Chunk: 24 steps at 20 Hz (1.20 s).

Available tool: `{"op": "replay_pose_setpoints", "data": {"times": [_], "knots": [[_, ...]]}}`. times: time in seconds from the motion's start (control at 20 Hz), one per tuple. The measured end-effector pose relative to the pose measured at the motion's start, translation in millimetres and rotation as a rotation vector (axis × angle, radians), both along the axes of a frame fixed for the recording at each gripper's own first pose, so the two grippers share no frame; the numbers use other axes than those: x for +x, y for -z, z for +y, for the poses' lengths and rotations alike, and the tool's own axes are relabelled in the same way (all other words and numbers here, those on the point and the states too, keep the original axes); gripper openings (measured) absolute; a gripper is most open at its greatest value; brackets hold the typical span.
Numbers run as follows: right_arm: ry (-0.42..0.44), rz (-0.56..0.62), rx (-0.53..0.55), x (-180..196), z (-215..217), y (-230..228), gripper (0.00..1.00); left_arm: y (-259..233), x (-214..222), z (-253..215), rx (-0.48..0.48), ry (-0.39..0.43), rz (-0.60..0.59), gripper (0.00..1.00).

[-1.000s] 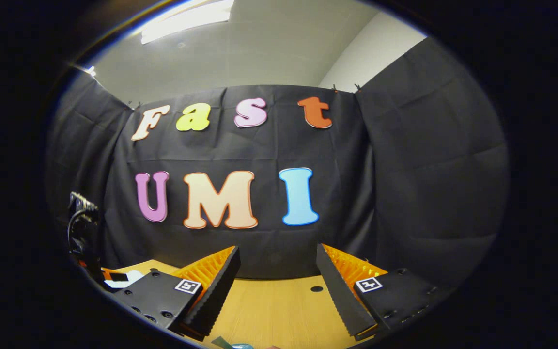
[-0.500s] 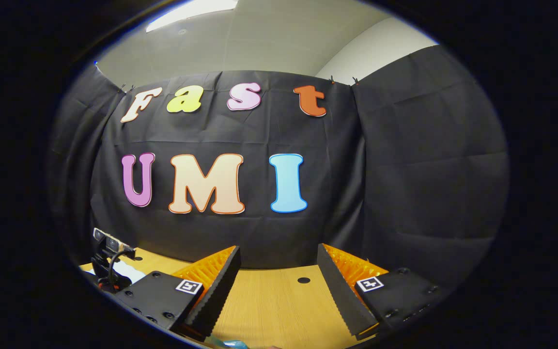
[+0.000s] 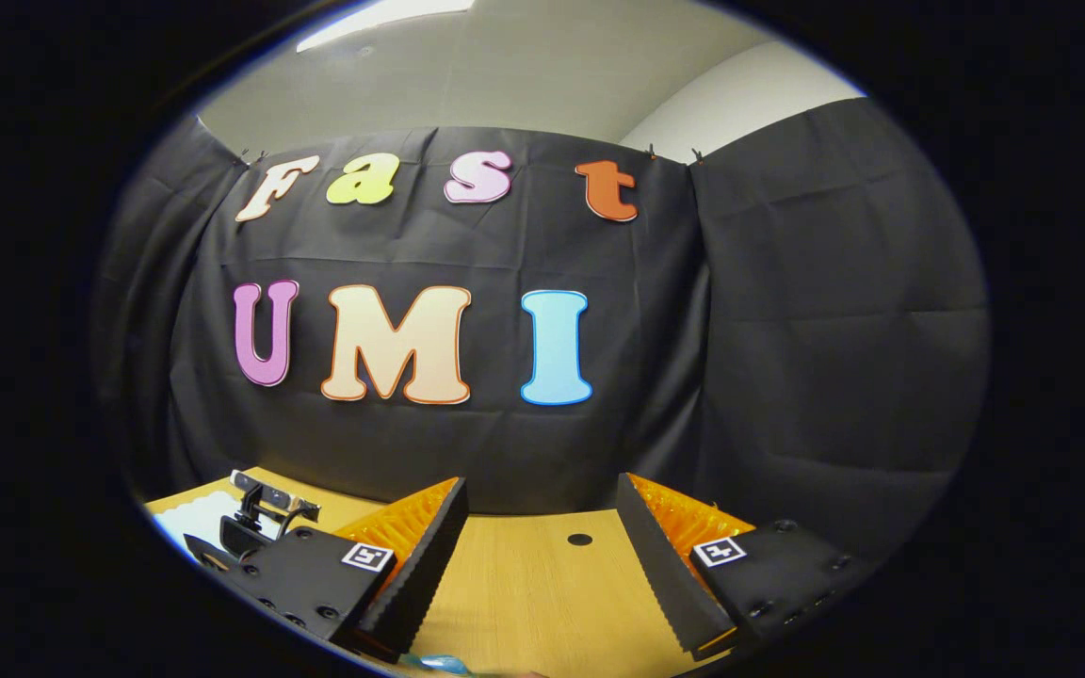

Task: First open the suitcase, pack the skin care products into it, and then close the suitcase.

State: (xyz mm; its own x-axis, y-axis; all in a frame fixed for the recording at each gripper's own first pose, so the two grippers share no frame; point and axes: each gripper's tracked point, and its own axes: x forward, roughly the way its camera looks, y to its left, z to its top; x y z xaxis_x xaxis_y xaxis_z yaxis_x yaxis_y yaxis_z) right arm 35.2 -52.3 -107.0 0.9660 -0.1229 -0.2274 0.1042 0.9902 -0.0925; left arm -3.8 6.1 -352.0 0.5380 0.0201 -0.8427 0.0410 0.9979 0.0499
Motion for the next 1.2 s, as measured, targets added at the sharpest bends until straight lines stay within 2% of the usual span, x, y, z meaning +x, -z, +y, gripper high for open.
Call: {"op": "replay_pose_setpoints", "data": {"times": [0.35,0.45,0.55,0.65,0.7,0.75,0.85,0.95,1.0,1.2], "knots": [[0.014,0.016,-0.01,-2,-4,8,0.99,28,-5,-4,-0.011,-0.02,0.112,0.95],[0.01,0.017,-0.008,-3,-4,8,0.99,33,-8,-14,-0.065,0.005,0.143,0.95],[0.009,0.013,-0.013,-3,-4,9,0.99,28,-8,-11,-0.071,0.005,0.141,0.8],[0.004,0.009,-0.01,-3,-3,9,0.99,25,-4,-3,-0.058,-0.006,0.124,0.56],[0.001,0.006,-0.008,-3,-2,9,0.99,24,-5,-2,-0.064,-0.006,0.127,0.33],[-0.002,0.005,-0.006,-3,-1,9,0.99,24,-5,0,-0.074,-0.002,0.136,0.3],[-0.01,0.007,0.003,-3,2,11,0.99,22,-3,2,-0.097,0.009,0.141,0.16],[-0.016,0.002,0.008,-3,5,10,0.99,19,-4,2,-0.109,0.013,0.142,0.17],[-0.022,-0.002,0.01,-3,8,9,0.99,17,-4,2,-0.108,0.01,0.139,0.08],[-0.04,-0.018,0.017,-4,14,4,0.98,3,3,-2,-0.037,0.028,0.093,0.0]]}}
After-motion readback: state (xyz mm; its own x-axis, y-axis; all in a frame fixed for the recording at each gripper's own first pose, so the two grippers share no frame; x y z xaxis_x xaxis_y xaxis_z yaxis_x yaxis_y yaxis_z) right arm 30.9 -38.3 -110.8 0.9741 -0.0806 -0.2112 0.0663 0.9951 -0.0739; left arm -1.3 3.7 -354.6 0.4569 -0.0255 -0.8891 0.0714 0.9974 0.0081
